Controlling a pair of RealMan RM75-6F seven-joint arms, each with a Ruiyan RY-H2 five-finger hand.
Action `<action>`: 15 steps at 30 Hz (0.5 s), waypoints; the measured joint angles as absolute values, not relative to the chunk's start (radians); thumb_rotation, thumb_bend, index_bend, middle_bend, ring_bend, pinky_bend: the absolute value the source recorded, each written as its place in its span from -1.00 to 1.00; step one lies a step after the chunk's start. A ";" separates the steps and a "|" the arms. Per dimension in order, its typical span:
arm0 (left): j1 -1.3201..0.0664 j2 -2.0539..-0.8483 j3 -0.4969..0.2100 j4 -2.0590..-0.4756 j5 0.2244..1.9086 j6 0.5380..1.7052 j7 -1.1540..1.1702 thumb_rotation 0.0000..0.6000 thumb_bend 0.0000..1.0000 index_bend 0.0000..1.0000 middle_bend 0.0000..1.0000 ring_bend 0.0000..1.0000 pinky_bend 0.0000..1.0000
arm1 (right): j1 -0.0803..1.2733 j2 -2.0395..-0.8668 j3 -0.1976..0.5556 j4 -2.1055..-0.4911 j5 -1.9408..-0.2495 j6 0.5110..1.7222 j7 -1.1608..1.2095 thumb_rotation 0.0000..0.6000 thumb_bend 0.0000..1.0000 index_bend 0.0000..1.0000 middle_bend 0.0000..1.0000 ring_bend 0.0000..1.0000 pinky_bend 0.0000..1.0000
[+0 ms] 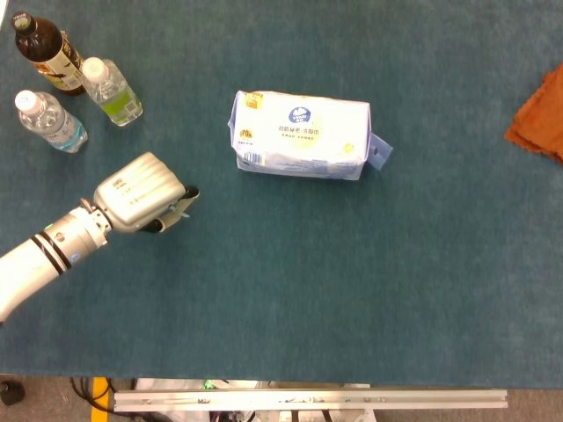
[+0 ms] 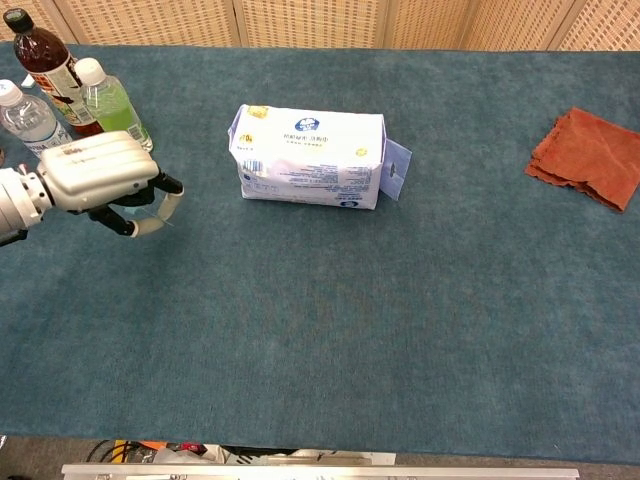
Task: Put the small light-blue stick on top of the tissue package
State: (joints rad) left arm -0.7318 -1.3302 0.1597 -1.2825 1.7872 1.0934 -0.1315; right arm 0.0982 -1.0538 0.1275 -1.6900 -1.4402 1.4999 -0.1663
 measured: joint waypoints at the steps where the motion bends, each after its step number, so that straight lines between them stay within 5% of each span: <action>1: -0.740 -1.313 0.155 -1.308 1.787 1.090 -0.129 1.00 -0.23 0.14 0.98 0.96 0.91 | 0.101 -1.054 0.128 -1.690 -1.440 1.498 -0.168 1.00 -0.13 -0.54 -0.30 -0.48 -0.22; 15: -0.886 -1.176 0.073 -1.541 1.793 0.954 -0.035 1.00 -0.23 0.14 0.97 0.96 0.90 | 0.146 -1.040 0.143 -1.713 -1.450 1.457 -0.201 1.00 -0.13 -0.54 -0.30 -0.48 -0.22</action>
